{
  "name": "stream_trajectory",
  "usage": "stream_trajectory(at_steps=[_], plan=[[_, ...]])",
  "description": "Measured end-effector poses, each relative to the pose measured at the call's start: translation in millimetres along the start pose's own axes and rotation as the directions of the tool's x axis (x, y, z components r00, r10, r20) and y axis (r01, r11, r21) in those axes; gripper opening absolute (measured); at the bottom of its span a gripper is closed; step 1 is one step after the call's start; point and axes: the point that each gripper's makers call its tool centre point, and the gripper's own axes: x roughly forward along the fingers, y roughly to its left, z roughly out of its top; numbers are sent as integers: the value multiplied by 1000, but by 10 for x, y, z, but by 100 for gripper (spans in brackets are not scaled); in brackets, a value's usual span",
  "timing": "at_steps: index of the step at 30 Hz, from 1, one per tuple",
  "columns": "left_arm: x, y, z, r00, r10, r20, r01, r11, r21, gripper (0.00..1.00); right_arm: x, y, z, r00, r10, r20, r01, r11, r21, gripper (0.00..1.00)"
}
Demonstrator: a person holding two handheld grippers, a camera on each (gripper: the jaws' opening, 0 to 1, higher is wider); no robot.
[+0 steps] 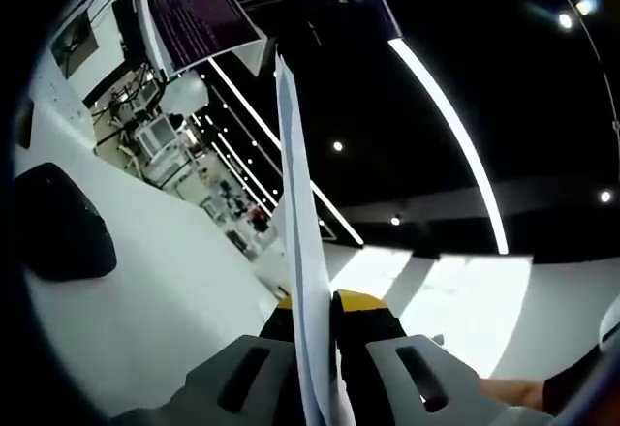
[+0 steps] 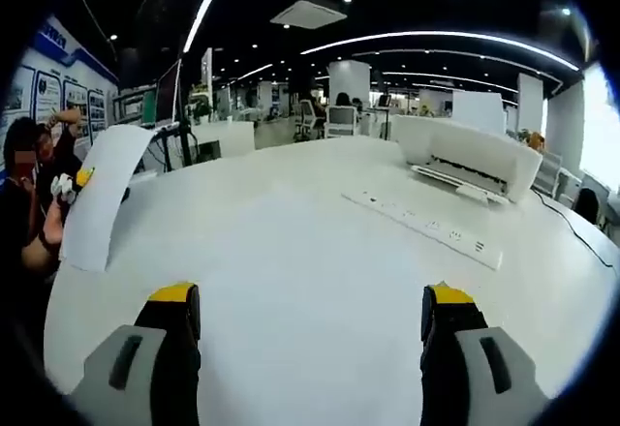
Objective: Organize the stack of printing papers by aligning and flattening the scattered papers on the table
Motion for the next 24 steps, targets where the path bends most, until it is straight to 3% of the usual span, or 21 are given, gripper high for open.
stream_trajectory(at_steps=[7, 13, 24], plan=[[4, 14, 10, 1000, -2, -1, 2, 1000, -2, 7, 8, -7, -65, 1000, 2, -11, -2, 1000, -2, 90], [1, 8, 13, 1000, -3, 1, 3, 1000, -3, 7, 27, 337, -13, 994, 88, 65, -91, 995, 42, 90], [-2, -2, 4, 1000, -1, 0, 1, 1000, -4, 7, 1, 875, -224, 979, 201, 28, -200, 979, -35, 90]])
